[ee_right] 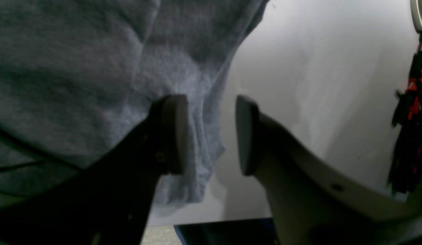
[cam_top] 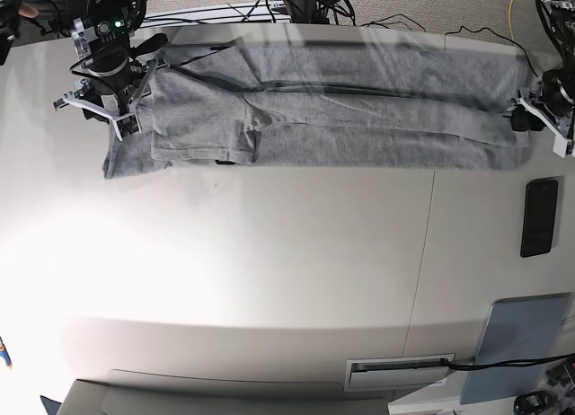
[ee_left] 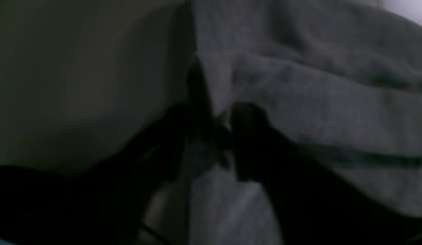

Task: Fold the T-shirt properly
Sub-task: 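Lower the folded hem onto the shirt and release both grippers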

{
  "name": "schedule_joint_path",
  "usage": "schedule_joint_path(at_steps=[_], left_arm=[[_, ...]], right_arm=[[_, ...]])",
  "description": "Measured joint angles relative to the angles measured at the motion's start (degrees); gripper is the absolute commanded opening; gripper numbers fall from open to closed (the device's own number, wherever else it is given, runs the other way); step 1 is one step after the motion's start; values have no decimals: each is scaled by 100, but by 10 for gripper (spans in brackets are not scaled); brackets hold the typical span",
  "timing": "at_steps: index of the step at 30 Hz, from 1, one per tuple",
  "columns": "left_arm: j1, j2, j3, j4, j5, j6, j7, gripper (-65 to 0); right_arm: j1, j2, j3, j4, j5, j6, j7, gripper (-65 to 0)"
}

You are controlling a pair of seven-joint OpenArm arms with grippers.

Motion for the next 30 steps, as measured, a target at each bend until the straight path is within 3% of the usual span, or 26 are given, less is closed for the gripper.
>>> schedule_joint_path(at_steps=[5,8,17,19,23,26,30], left_arm=[[-4,63,4,-223,280,212,-205,-375],[-2,63,4,-352,278,-74,-221,-375],[-22,251,-15,-356,275,-199,-308,-376],[-31,273,-15,-348,275,-199,-315,-408],[-35,295,-17,-345,160,-249,-203,-536],[-35,299,-17,-343,125,-623,-118,-650],[-33,280,-15,-343,120,-632,-125,-650]], right_arm=[[0,2,0,0,0,-2,13,-418],[0,0,0,0,0,0,13,-418],[0,0,0,0,0,-2,103,-418],[0,0,0,0,0,2,101,-418],[0,0,0,0,0,2,103,-418],[2,0,0,0,0,0,103,-418],[0,0,0,0,2,2,103,-418]])
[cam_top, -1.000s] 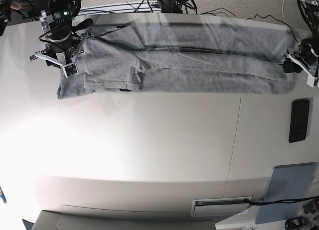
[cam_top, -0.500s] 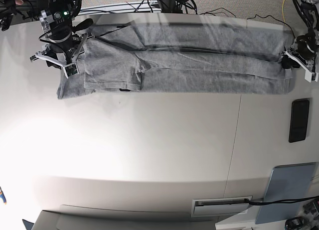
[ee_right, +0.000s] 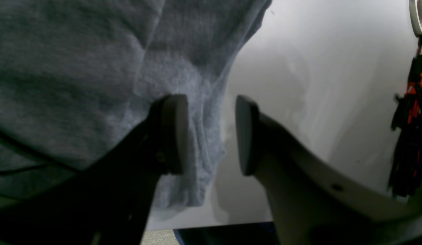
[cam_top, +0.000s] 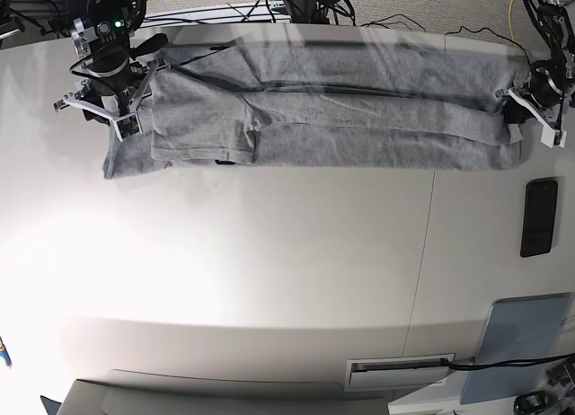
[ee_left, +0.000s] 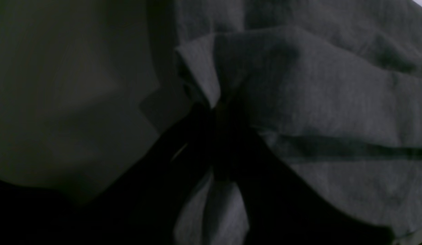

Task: Fold the T-shirt properly
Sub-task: 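Lower the folded hem onto the shirt and release both grippers, then grasp the strip end near the left gripper and fold it toward the middle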

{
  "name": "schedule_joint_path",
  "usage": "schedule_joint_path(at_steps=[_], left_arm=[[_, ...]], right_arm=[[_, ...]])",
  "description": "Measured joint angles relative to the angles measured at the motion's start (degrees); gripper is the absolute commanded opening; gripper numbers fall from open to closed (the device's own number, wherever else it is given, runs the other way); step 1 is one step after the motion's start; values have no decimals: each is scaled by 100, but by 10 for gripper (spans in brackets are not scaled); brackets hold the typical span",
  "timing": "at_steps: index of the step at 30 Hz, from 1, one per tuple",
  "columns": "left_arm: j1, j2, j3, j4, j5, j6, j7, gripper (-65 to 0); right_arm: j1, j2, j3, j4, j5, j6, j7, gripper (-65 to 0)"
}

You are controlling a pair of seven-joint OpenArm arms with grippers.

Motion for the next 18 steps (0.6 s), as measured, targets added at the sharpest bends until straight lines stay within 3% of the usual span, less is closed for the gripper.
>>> schedule_joint_path(at_steps=[2,7,9,14,18], left_arm=[[2,-90,15,0,2,59,55,-650],[35,-470,20,435,59,745,656,-650],[33,-538,11,789,74,820,841,-650],[264,-411,20,1899,-249,1058,1572,-650],[616,94,13,3115,-754,1049,1864,-650]], right_arm=[[0,2,0,0,-2,2,15,-418],[0,2,0,0,-2,4,20,-418],[0,0,0,0,-2,4,46,-418],[0,0,2,0,-7,4,146,-418],[0,-2,2,0,0,7,201,-418]])
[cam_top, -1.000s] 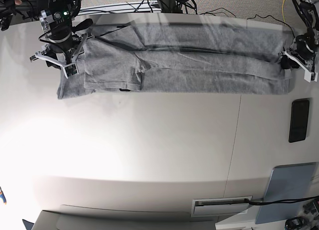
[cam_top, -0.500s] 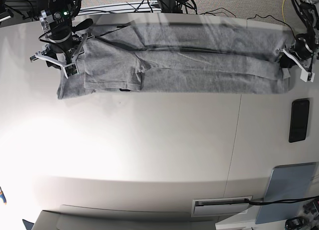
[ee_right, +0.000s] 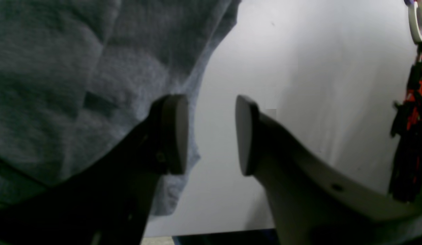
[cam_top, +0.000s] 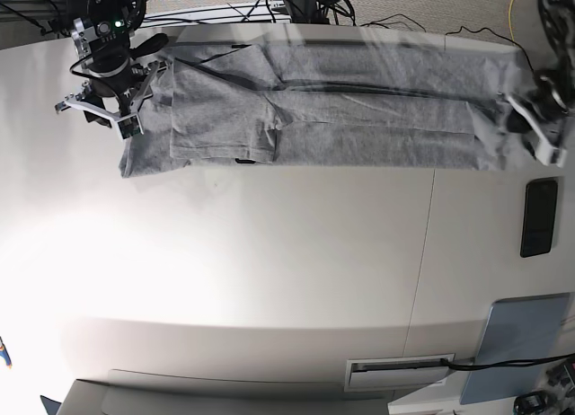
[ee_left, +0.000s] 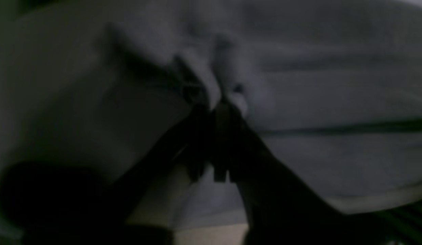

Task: Fold the T-shirt properly
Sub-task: 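Grasp the strip end near the left gripper and fold it toward the middle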

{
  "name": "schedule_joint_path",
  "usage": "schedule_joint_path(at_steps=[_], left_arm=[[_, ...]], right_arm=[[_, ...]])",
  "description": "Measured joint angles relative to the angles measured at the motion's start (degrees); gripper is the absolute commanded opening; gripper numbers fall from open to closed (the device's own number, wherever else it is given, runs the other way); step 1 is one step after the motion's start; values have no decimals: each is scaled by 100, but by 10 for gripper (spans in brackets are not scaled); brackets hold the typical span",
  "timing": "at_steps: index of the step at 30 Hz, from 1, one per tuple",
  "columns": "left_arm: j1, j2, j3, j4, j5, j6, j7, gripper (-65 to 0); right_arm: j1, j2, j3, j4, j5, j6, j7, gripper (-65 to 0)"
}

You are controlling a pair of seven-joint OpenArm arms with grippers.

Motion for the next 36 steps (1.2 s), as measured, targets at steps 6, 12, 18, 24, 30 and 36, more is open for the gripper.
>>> schedule_joint_path(at_steps=[6,12,18,24,30,36], left_arm=[[378,844,442,1405,-125,-9,-173,-650],[372,1198,1759,1515,57,15,-304,-650],[114,1456,3077,1497,1134,894,-835,-650],[-264,1694,3672,1209,1574,1209,-957,-650],[-348,1735,3823,850,1464,1193,-1097,-650],[-426,1735,3823,820,802,509,-1220,-578]], right_arm=[[2,11,4,0,-20,-24,33,-418],[2,13,2,0,-17,-22,52,-418],[0,4,2,0,-22,-20,50,-418],[2,4,2,0,-20,-17,48,-418],[0,4,2,0,-20,-17,50,-418],[0,4,2,0,-20,-17,57,-418]])
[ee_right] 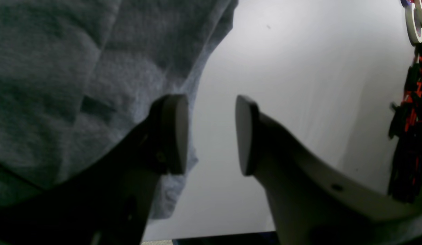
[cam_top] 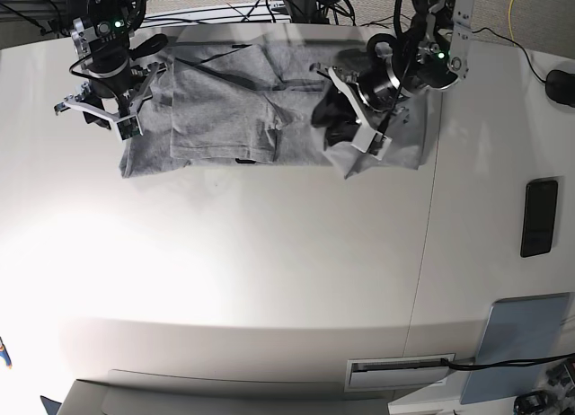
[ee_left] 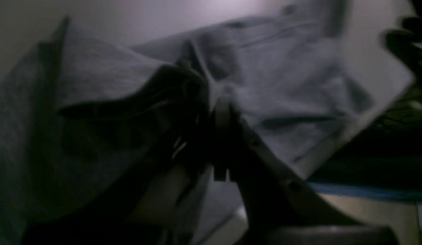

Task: Fold the T-shirt properly
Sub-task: 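Grasp the strip end near the left gripper and fold it toward the middle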

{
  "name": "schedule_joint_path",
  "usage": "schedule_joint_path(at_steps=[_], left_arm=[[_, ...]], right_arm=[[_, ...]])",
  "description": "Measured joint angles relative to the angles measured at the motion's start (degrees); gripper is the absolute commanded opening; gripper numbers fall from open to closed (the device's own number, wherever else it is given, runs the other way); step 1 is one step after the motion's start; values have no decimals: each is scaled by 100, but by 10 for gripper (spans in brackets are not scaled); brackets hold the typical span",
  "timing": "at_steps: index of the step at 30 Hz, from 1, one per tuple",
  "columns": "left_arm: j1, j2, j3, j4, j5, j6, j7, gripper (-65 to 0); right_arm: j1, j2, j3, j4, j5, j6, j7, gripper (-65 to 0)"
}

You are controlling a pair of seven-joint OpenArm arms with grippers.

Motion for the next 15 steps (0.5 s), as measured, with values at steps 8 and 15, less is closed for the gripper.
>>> schedule_joint_path(at_steps=[8,15], left_arm=[[-157,0,2,2,-369,-868,28,-341],[-238,-2,4,4,468,-319,-4,-343]], right_arm=[[2,0,0,0,0,2,44,-418],[0,0,0,0,0,0,42,-418]])
